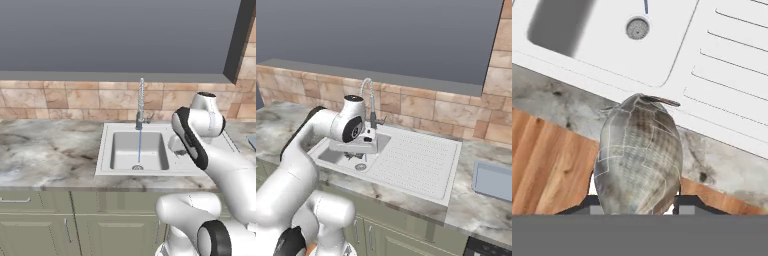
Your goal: Take the fish out of the fridge, briefly rinse it in the sink, and place it on the tray next to the sink.
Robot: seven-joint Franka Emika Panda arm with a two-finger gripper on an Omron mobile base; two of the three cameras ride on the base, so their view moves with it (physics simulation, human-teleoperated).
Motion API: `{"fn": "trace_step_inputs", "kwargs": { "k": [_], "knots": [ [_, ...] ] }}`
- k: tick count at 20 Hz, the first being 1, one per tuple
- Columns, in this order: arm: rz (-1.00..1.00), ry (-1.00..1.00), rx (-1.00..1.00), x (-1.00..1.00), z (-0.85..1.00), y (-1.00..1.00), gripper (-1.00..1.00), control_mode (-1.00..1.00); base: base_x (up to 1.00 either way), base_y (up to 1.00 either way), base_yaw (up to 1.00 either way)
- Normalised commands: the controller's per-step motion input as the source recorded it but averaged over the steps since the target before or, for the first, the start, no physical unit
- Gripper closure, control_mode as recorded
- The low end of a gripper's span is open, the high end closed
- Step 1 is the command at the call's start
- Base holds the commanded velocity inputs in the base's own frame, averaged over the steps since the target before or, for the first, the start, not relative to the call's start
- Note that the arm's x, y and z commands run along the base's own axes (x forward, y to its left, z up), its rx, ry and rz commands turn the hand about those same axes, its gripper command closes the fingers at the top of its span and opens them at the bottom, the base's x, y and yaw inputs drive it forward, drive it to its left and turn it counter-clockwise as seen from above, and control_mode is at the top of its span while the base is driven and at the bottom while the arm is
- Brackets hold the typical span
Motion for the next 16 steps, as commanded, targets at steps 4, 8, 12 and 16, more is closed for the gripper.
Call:
{"fn": "trace_step_inputs", "kwargs": {
  "k": [4, 8, 12, 16],
  "knots": [
    [-0.08, -0.39, -0.19, -0.97, 0.01, -0.11, 1.00, -1.00, 0.00, 0.00, 0.00],
    [-0.08, -0.69, -0.11, -1.00, 0.22, -0.35, 1.00, -1.00, 0.00, 0.00, 0.00],
    [-0.07, -0.55, -0.02, -0.75, 0.48, -0.47, 1.00, 1.00, -0.25, -0.25, -0.03],
    [0.00, 0.00, 0.00, 0.00, 0.00, 0.00, 1.00, 1.00, -0.91, -1.00, -0.16]
  ]
}}
